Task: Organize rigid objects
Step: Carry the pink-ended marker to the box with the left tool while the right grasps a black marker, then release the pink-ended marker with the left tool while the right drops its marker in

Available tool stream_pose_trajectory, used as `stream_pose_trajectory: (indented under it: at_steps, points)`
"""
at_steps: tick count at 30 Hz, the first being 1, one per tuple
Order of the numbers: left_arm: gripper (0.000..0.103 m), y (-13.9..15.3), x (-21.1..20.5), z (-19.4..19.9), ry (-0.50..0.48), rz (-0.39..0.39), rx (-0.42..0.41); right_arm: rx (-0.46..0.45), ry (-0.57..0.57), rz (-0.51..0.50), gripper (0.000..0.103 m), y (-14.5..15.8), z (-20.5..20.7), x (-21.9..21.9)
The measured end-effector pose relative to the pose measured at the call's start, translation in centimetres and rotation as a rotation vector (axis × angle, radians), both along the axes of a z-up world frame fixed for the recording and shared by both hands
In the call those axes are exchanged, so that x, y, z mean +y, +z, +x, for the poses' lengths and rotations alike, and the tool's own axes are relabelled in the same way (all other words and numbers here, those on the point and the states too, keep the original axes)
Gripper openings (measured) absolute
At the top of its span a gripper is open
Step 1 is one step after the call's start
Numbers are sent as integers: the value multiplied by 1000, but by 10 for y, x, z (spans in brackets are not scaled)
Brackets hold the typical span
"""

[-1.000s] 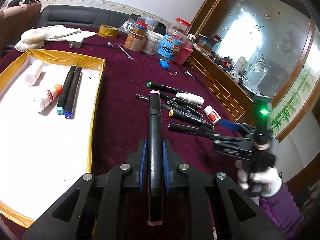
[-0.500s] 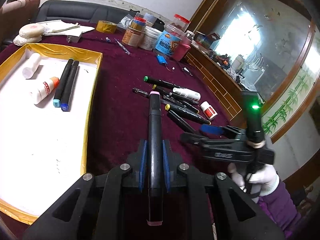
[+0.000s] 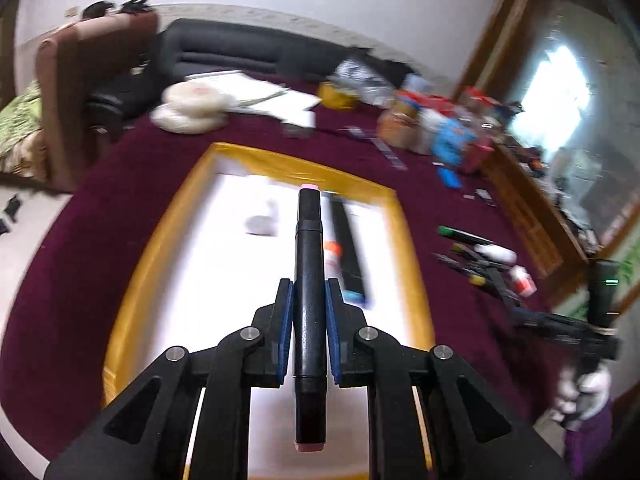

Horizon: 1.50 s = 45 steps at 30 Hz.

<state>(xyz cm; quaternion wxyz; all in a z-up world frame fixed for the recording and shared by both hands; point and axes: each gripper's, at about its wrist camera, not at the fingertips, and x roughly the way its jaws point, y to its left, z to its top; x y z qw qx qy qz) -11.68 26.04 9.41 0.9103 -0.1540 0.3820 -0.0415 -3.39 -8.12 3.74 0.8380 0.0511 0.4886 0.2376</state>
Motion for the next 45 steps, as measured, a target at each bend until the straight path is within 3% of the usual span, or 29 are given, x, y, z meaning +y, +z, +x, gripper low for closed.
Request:
stream_pose_trajectory:
  at_steps: [3,7,13,17,19,22,24,26,28,34,39,45]
  points:
    - [13,-12,28,18,54,23,46,46,47,133,13,15,9,23]
    - [13,-30,48,46,86,-19,131,91,112,219,13,25,20,67]
    - [13,-58,60,88,113,-34,269,148,120,233,13,17,43,136]
    - [13,-66,64,110,122,-27,290,163,88,192,13,5,62,166]
    - [14,-67,66,116,139,-19,278,180,75,183,13,-1,74,180]
    - [14,-66,69,114,143,-84,252,212,51,199,13,-9,92,196]
    - [19,-61,71,101,135,-131,223,237,37,217,13,-12,102,205]
    - [39,-52,73,87,127,-150,186,279,19,251,13,-17,112,214]
    - [47,-41,76,67,125,-175,134,335,-10,301,13,-25,121,222]
    - [53,-16,87,6,154,-157,-14,423,-64,340,14,-47,129,240]
    - [56,-22,94,-19,181,-171,-8,384,-38,267,17,-43,120,253]
    - [56,-30,89,-40,199,-179,-10,205,46,197,22,-10,98,239]
